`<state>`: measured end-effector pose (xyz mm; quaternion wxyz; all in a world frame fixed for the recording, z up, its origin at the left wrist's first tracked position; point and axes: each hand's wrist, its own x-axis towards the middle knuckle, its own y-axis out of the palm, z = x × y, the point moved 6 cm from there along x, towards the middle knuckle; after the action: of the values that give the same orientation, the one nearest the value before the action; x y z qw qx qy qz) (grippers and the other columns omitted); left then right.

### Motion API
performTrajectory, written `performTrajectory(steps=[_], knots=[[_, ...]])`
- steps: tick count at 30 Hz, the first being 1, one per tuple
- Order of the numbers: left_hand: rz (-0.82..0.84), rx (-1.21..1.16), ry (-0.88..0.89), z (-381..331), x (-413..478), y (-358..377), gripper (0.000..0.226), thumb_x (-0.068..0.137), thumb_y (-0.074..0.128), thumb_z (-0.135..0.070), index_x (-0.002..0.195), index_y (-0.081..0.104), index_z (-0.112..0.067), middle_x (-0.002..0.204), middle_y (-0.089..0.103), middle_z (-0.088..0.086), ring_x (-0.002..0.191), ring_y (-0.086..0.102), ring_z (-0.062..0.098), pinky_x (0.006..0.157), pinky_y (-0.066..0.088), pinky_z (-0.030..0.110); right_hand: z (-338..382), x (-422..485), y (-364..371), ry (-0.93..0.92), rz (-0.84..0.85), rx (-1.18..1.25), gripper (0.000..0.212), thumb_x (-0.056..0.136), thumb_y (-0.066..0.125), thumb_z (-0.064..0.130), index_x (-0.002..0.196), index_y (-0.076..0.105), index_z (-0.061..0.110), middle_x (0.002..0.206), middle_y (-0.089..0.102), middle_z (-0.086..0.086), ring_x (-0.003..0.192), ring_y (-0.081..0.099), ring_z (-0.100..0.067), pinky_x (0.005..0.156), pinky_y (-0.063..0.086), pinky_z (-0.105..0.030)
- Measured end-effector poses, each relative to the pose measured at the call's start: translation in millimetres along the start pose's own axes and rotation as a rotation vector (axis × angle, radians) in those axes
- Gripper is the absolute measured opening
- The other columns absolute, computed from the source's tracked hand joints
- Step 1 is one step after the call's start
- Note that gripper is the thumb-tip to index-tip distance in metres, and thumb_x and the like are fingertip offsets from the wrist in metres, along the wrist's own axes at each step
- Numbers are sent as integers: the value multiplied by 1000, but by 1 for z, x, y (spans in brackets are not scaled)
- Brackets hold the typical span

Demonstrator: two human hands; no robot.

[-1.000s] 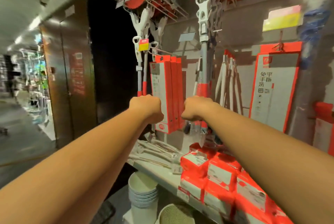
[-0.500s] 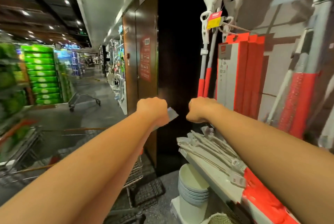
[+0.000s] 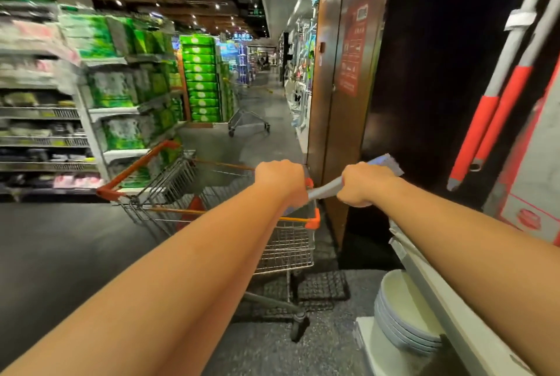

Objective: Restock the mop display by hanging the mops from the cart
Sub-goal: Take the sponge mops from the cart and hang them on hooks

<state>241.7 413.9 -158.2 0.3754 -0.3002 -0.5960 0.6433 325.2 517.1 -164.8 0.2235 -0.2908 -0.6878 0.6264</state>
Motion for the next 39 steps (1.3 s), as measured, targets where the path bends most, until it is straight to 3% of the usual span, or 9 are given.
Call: performTrajectory(steps=[3, 10, 17, 23, 26, 31, 36, 39], knots=[[30, 10, -18, 22, 20, 25, 29, 89, 55, -28, 111, 65, -13, 106, 64, 6, 88, 57, 27, 68, 37, 33, 22, 33, 18, -57, 10, -14, 21, 86, 54, 23, 104, 61, 14, 84, 54, -2, 83, 57, -23, 69, 46, -33], [42, -4, -26, 85, 100, 64, 28, 91, 51, -27, 112, 62, -14, 110, 64, 7, 100, 60, 29, 72, 38, 34, 73, 133, 33, -103, 42, -26, 27, 86, 58, 30, 107, 64, 14, 100, 62, -4, 92, 61, -26, 72, 44, -34], [47, -20, -27, 163, 193, 91, 29, 90, 51, -26, 114, 62, -15, 114, 64, 8, 105, 61, 31, 71, 39, 33, 133, 236, 33, -106, 47, -1, 23, 89, 52, 28, 105, 62, 14, 107, 63, -7, 82, 53, -25, 71, 43, -32], [66, -42, -38, 207, 250, 128, 33, 92, 51, -33, 118, 61, -17, 120, 62, 7, 110, 60, 29, 75, 35, 33, 173, 299, 49, -130, 92, -8, 19, 91, 51, 28, 104, 58, 15, 107, 61, -8, 85, 53, -28, 71, 41, -33], [92, -35, -40, 216, 273, 150, 32, 92, 51, -31, 118, 61, -16, 120, 62, 7, 111, 59, 29, 75, 35, 34, 181, 325, 62, -147, 112, -13, 26, 90, 50, 27, 111, 60, 14, 111, 61, -9, 86, 51, -27, 71, 41, -33], [155, -43, -42, 218, 314, 186, 30, 92, 51, -30, 115, 62, -15, 114, 64, 6, 106, 61, 28, 72, 38, 33, 183, 377, 84, -189, 135, -72, 10, 91, 50, 28, 93, 53, 18, 107, 62, -8, 81, 49, -26, 71, 43, -34], [234, -74, -107, 225, 366, 222, 29, 93, 51, -32, 113, 62, -15, 112, 64, 6, 103, 61, 29, 72, 39, 33, 183, 442, 112, -254, 178, -97, 18, 93, 49, 28, 82, 51, 14, 108, 62, -9, 82, 51, -27, 69, 41, -35], [276, -89, -161, 231, 396, 241, 26, 93, 50, -31, 109, 61, -14, 108, 64, 6, 100, 62, 28, 70, 39, 33, 191, 482, 128, -338, 210, -121, 25, 93, 50, 30, 109, 60, 14, 115, 62, -9, 98, 59, -29, 71, 42, -34]])
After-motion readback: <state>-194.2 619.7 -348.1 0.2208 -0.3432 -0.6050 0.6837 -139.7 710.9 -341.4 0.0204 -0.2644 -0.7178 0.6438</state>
